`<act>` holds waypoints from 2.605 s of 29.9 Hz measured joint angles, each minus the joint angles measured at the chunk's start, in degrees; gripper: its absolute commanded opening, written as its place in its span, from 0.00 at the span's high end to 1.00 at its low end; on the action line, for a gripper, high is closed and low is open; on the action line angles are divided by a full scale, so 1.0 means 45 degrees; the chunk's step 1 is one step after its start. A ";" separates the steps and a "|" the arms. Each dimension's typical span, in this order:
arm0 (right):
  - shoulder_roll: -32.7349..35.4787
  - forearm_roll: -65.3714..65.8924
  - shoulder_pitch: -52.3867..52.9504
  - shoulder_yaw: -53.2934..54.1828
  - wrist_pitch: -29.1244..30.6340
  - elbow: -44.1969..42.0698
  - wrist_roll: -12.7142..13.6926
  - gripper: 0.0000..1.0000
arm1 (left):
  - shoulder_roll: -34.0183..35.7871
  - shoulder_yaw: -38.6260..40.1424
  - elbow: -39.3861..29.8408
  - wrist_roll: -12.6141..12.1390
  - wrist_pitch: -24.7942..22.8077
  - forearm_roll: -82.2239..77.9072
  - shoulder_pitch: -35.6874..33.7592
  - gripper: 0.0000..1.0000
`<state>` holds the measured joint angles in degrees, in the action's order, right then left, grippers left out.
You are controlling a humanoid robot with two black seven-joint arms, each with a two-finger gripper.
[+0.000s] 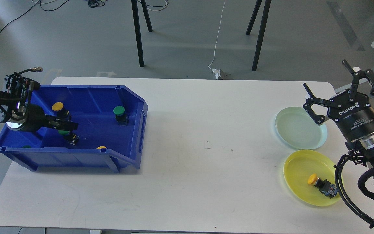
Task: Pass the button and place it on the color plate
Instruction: 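Lower the left gripper into the bin and grasp a green-capped button, then lift the green button and extend the left gripper toward the right gripper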
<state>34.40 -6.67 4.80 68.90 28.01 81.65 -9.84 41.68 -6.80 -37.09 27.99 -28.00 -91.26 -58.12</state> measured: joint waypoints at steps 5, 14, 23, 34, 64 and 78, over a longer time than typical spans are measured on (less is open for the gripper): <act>0.0054 -0.0015 -0.0128 0.0028 -0.0002 0.0015 0.0001 0.03 | -0.0540 0.0011 0.0860 0.0001 0.0000 0.0058 0.0187 0.21; 0.0127 -0.0021 -0.0295 0.0022 -0.0003 0.0040 0.0000 0.03 | -0.0841 -0.0022 0.1782 0.0000 0.0000 0.0151 0.0636 0.25; 0.0129 -0.0021 -0.0418 0.0020 -0.0003 0.0027 0.0000 0.03 | -0.1056 -0.0001 0.1858 0.0002 0.0006 0.0420 0.0860 0.31; 0.0130 -0.0021 -0.0672 0.0080 -0.0002 0.0057 0.0000 0.03 | -0.1612 0.0034 0.2712 0.0002 0.0031 0.0665 0.0864 0.56; 0.0649 0.0661 -0.0716 0.0036 -0.0002 0.0119 -0.0021 0.01 | 0.3135 0.4044 -0.5776 0.0000 -0.0001 0.6205 0.0423 0.95; 0.1397 0.7071 0.0148 -0.0040 -0.0001 0.0879 -0.0182 0.01 | -0.2150 0.5278 -0.7658 0.0000 0.0000 1.0380 0.0459 0.93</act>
<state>40.69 25.15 5.47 68.72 28.00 85.60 -10.66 32.00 16.96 -71.55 27.99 -28.00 -44.55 -56.05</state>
